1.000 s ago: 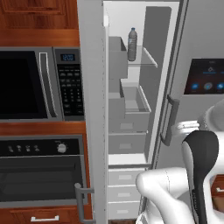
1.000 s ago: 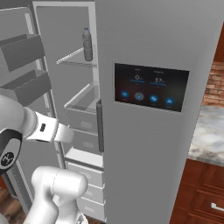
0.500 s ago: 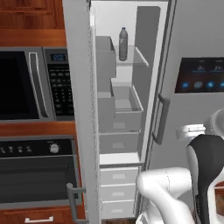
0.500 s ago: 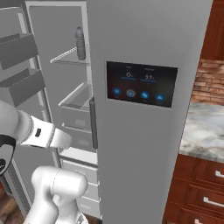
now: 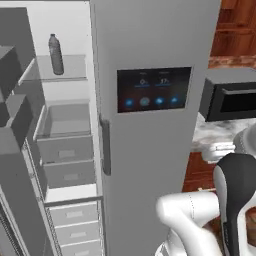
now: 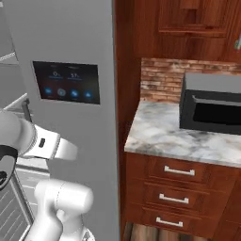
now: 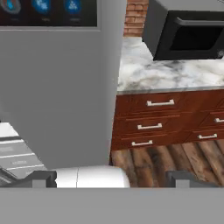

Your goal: Take the bottled waters from the counter and place them in the freezer to freeze. Close the freezer door after placing the bottles.

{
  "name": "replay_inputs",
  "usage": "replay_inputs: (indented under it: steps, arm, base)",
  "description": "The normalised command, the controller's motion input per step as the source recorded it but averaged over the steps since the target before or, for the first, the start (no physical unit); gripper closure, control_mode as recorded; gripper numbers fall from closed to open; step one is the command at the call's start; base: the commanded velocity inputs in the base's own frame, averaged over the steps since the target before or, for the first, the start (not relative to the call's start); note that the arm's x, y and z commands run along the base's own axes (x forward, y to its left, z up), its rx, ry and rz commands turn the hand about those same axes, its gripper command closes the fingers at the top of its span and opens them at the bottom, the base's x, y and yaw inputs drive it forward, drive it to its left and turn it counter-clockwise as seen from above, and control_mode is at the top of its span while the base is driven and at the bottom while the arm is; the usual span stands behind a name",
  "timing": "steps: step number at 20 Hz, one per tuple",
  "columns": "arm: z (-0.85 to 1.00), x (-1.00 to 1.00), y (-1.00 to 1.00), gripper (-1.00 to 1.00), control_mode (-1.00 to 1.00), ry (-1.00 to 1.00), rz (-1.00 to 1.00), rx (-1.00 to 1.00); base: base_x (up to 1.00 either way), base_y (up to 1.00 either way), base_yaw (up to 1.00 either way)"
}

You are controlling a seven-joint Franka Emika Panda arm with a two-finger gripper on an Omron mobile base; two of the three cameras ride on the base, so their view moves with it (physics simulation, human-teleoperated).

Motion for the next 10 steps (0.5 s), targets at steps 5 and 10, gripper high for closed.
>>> replay_inputs:
  steps: [5, 10]
  arm:
    - [0.0, 0.0, 0.0, -1.0, 1.0, 0.0, 0.0, 0.0]
    - [0.0, 0.0, 0.0, -1.0, 1.0, 0.0, 0.0, 0.0]
  base:
    - [0.42, -1.0, -0.31]
    - [0.78, -1.0, -0.24]
